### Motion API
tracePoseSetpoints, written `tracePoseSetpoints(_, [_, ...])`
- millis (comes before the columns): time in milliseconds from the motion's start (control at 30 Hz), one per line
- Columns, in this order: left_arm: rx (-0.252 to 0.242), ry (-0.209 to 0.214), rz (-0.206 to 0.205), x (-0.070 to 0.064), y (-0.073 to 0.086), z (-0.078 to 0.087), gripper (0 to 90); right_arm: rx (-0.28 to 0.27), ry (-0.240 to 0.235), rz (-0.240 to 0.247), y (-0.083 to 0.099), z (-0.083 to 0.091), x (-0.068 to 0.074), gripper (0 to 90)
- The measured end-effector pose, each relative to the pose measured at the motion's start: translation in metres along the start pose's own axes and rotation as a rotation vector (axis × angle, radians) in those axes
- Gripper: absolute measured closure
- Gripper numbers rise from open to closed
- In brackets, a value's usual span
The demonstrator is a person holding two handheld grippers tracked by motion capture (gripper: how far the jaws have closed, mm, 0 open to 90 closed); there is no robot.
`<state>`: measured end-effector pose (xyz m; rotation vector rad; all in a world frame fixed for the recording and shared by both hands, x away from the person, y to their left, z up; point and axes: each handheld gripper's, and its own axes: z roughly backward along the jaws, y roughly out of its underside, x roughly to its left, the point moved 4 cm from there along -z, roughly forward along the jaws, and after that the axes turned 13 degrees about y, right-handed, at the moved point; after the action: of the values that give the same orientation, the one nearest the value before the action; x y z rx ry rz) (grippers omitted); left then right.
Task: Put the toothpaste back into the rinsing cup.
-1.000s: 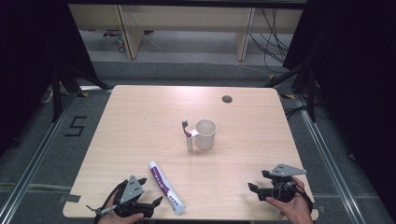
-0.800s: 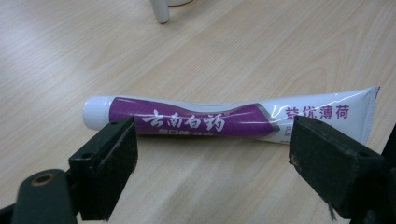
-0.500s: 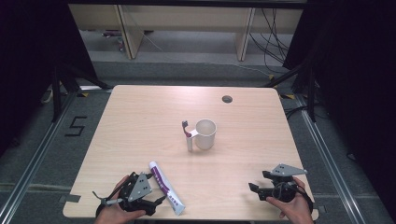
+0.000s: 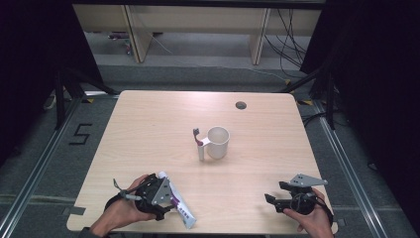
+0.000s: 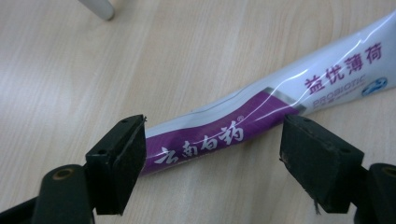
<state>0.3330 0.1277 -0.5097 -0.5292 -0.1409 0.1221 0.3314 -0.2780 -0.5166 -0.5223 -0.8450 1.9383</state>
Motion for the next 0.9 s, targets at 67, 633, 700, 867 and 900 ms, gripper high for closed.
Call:
tracePoseSetpoints(67, [0.022,0.023,-0.011,0.002,-0.001,-0.001,23.1,0.005,0.014,0.006,0.000,0.001,-0.001,24.9])
tracePoseSetpoints(633, [0.146,0.149,-0.118,0.009,-0.015,-0.020,24.7,0.018,-0.001,-0.043,0.000,0.003,0.000,25.3])
tracePoseSetpoints(700, [0.148,0.160,-0.118,0.012,-0.016,-0.022,24.4,-0.001,0.004,-0.024,-0.001,0.002,-0.002,25.3])
tracePoseSetpoints(867, [0.161,0.173,-0.108,0.016,-0.018,-0.025,27.2,-0.001,-0.006,-0.044,-0.001,0.003,-0.001,25.5])
tracePoseSetpoints(900, [0.162,0.181,-0.097,0.017,-0.019,-0.026,28.6,-0.003,-0.006,-0.044,-0.001,0.002,-0.002,25.5])
